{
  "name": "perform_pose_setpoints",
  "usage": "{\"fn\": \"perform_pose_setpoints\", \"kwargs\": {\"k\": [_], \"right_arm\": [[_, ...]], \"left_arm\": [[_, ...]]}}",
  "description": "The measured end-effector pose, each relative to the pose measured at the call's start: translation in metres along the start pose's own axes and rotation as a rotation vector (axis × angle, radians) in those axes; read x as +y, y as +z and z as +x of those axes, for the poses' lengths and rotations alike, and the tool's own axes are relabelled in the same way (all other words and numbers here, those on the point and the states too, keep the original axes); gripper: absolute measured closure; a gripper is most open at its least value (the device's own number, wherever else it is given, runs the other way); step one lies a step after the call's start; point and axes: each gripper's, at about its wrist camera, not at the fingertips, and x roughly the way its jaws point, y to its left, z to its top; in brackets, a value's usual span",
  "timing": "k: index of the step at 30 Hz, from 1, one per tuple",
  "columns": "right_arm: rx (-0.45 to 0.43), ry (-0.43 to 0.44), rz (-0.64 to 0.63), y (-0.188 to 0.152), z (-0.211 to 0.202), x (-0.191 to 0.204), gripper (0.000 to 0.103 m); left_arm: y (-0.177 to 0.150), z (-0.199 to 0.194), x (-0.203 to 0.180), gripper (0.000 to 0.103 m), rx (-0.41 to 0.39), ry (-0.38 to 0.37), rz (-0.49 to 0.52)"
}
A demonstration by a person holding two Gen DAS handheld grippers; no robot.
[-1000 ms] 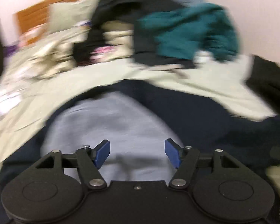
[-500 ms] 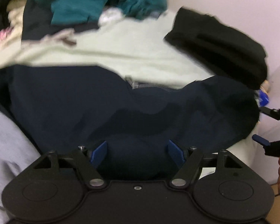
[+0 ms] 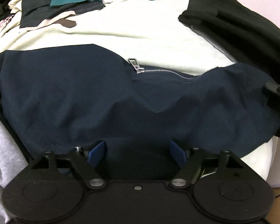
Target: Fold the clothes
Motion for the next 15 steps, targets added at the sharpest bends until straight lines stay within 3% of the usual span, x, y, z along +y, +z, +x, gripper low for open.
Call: {"fn": "perform_pose_setpoints", "kwargs": {"k": [1, 2, 3, 6, 11, 15], "right_arm": [[-0.001, -0.018, -0.005, 0.001, 0.001, 0.003, 0.028], [-0.002, -0.036, -0.011, 0.002, 0.003, 0.006, 0.055], [-0.001, -0.047, -0.006, 0.004, 0.003, 0.007, 0.06], [0.009, -0.055, 0.017, 0.013, 0.001, 0.01, 0.066], [0.0, -0.079, -0.141, 0.027, -0.02, 0.049, 0.072], [-0.036, -0.074, -0.228, 0.042, -0.038, 0.083, 0.073]], "left_arm": [[0.0, 0.002, -0.002, 0.023, -0.002, 0.007, 0.009], [0.0, 0.001, -0.003, 0.023, -0.003, 0.01, 0.012], [0.0, 0.001, -0.004, 0.023, -0.004, 0.013, 0.015], [0.002, -0.003, -0.005, 0.023, -0.011, 0.009, 0.016], [0.003, -0.031, -0.006, 0.022, -0.117, 0.033, 0.042], [0.002, -0.045, 0.005, 0.022, -0.137, 0.065, 0.041]]}}
